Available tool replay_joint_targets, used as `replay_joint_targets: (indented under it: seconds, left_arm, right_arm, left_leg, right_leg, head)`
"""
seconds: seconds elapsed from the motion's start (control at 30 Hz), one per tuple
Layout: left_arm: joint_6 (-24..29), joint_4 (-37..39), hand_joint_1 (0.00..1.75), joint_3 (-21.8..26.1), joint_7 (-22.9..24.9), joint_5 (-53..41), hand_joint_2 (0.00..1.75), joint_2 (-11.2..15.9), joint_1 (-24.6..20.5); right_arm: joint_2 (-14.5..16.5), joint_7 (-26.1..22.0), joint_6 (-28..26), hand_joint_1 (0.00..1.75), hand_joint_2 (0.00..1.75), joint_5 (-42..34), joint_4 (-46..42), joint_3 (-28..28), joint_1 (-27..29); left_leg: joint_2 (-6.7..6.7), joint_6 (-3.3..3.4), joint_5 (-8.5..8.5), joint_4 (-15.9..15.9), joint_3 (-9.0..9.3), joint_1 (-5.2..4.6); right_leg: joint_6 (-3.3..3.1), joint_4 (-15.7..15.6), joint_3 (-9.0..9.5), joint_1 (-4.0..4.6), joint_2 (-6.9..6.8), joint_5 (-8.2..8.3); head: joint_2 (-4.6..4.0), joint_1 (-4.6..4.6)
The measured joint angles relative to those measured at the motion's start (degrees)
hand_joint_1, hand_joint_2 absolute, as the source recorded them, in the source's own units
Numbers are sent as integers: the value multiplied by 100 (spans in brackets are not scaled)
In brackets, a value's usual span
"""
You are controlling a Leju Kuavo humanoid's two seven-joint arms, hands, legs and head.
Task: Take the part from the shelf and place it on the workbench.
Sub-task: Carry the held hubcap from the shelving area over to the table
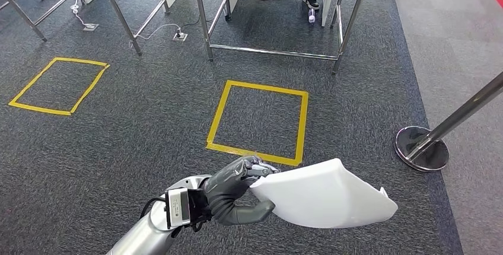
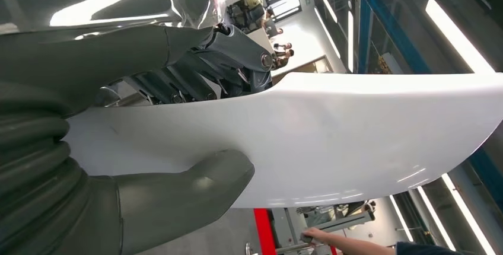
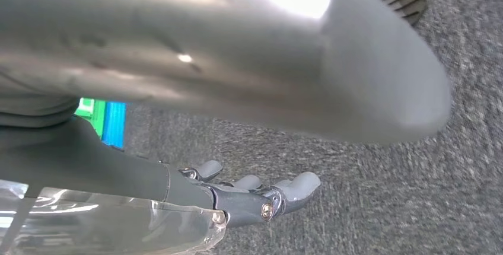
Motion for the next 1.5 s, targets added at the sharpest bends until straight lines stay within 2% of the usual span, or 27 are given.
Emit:
replay_joint_targets:
  seconds: [0.1,0.17,0.2,0.27,0.3,0.37,0.47,0.53,0.63,0.7,0.73,0.8,0.87,0.93,0.97,1.0,1.07,1.13,1.17,1.2,1.23,1.27,1.33,1.37,1.4,1.47,1.5]
  left_arm:
    - [-1,2,175,-7,3,1,175,17,13]
    - [-2,3,175,-8,5,1,175,30,24]
    - [-2,3,175,-8,6,1,175,31,25]
    - [-2,2,175,-8,7,2,175,31,17]
    - [-2,1,175,-8,8,2,175,29,11]
    - [-2,-5,175,-8,9,3,175,26,2]
    - [-1,-24,175,-7,16,4,175,18,5]
    - [1,-39,175,-7,23,5,175,5,5]
    - [2,-45,175,-8,30,3,175,2,25]
    - [2,-45,175,-8,32,2,175,6,37]
    - [2,-45,175,-8,32,2,175,9,40]
    - [2,-40,175,-8,33,2,175,21,51]
    - [6,-39,175,-6,40,-1,175,24,60]
    - [13,-71,175,-5,45,-3,175,-1,37]
    - [16,-90,175,-7,45,-3,175,-14,23]
    - [19,-103,175,-7,44,-4,175,-20,12]
    - [26,-105,175,-7,44,-10,175,-4,21]
    - [40,-102,175,-7,45,-19,175,21,39]
    - [51,-102,175,-7,46,-30,175,32,44]
    - [61,-102,175,-7,48,-44,175,40,46]
    - [69,-102,175,-8,50,-58,175,49,47]
    - [75,-101,175,-8,53,-73,175,57,47]
    - [82,-93,175,-8,56,-96,175,70,53]
    - [84,-92,175,-9,57,-105,175,71,56]
    - [85,-93,175,-10,59,-112,175,68,54]
    - [85,-104,175,-12,61,-114,175,39,38]
    - [85,-108,175,-12,61,-114,175,23,30]
  right_arm:
    - [3,-8,2,0,0,1,0,2,-30]
    - [9,-11,4,0,0,5,0,2,-27]
    - [10,-14,4,0,0,7,0,3,-26]
    - [19,-26,6,0,0,12,1,4,-26]
    - [26,-37,8,0,0,16,1,6,-28]
    - [39,-56,13,0,0,27,2,9,-24]
    - [50,-72,17,0,0,41,4,21,-22]
    - [45,-78,18,0,0,44,4,39,-37]
    - [23,-81,19,0,0,59,4,57,-14]
    - [21,-82,19,0,0,69,4,69,18]
    - [17,-82,19,0,0,73,4,76,26]
    - [16,-83,19,0,0,79,6,91,44]
    - [21,-85,21,0,0,85,8,103,46]
    - [19,-96,23,0,0,92,8,115,19]
    - [16,-104,24,0,0,95,8,120,8]
    - [10,-113,24,0,0,97,7,124,-2]
    - [4,-124,24,0,0,99,7,127,-7]
    - [10,-130,25,0,0,101,8,130,1]
    - [15,-132,25,0,0,101,8,131,6]
    - [19,-134,25,0,0,101,9,131,9]
    - [22,-136,25,0,0,101,9,132,10]
    - [26,-139,25,0,0,101,9,132,14]
    - [49,-145,24,0,0,99,10,134,9]
    - [60,-147,24,0,0,98,11,135,8]
    - [71,-149,25,0,0,97,11,136,5]
    - [77,-152,27,0,0,91,11,136,0]
    - [81,-154,28,0,0,87,11,136,-10]
  left_leg:
    - [-229,-25,-458,1129,-615,7]
    - [-253,-5,-434,1475,-874,5]
    - [-257,18,-260,1311,-834,1]
    - [-281,115,182,538,-508,-21]
    - [-287,156,290,184,-342,-36]
    - [-291,213,288,-165,-178,-68]
    - [-276,287,224,-250,-11,-44]
    - [-252,326,175,-270,149,-10]
    - [-240,334,21,-270,309,5]
    - [-244,304,-119,-270,466,26]
    - [-246,278,-203,-270,565,40]
    - [-243,207,-396,-269,751,48]
    - [-235,114,-545,-325,925,41]
    - [-230,26,-480,-240,999,44]
    - [-235,-3,-348,-8,912,48]
    - [-246,-24,-198,361,691,51]
    - [-262,-49,-151,1153,75,53]
    - [-266,-64,-591,1522,-468,52]
    - [-267,-62,-833,1513,-650,51]
    - [-268,-52,-953,1388,-765,49]
    - [-269,-31,-873,1152,-822,43]
    - [-269,9,-571,834,-839,29]
    - [-302,98,256,291,-807,-14]
    - [-323,134,536,147,-764,-35]
    - [-344,159,643,94,-713,-48]
    - [-355,209,615,17,-556,-34]
    - [-352,240,590,-15,-483,-21]
  right_leg:
    - [-74,-3,18,8,47,-34]
    - [-89,-3,54,28,90,-63]
    - [-88,-3,85,38,113,-84]
    - [-72,-4,160,54,158,-137]
    - [-50,-5,187,63,178,-171]
    - [22,2,221,62,198,-200]
    - [127,149,234,52,176,-191]
    - [166,580,-5,53,138,-292]
    - [245,1547,-744,39,113,-601]
    - [288,1520,-973,17,100,-654]
    - [300,1237,-956,2,81,-529]
    - [298,555,-836,-22,-23,65]
    - [215,260,-719,-1,-93,437]
    - [91,255,-594,22,-55,326]
    - [45,233,-516,16,-35,266]
    - [3,211,-422,6,-17,200]
    - [-59,174,-223,-1,15,59]
    - [-86,161,-27,4,56,-98]
    - [-88,160,74,6,79,-179]
    - [-85,160,181,8,104,-260]
    - [-78,160,292,12,125,-345]
    - [-68,155,381,11,142,-430]
    - [-19,144,541,20,177,-587]
    - [20,126,613,19,193,-634]
    - [65,116,686,21,205,-648]
    - [138,178,736,14,192,-605]
    - [158,343,656,13,167,-571]
  head:
    - [0,-10]
    - [0,-11]
    - [0,-13]
    - [0,-10]
    - [0,-9]
    - [0,-8]
    - [0,-5]
    - [0,16]
    - [0,31]
    - [0,31]
    - [0,32]
    - [0,39]
    - [0,21]
    - [0,-6]
    - [0,-8]
    - [0,-20]
    - [0,-36]
    - [0,-45]
    - [0,-48]
    - [0,-50]
    - [0,-50]
    - [0,-53]
    - [0,-54]
    - [0,-59]
    - [0,-64]
    - [0,-69]
    - [0,-63]
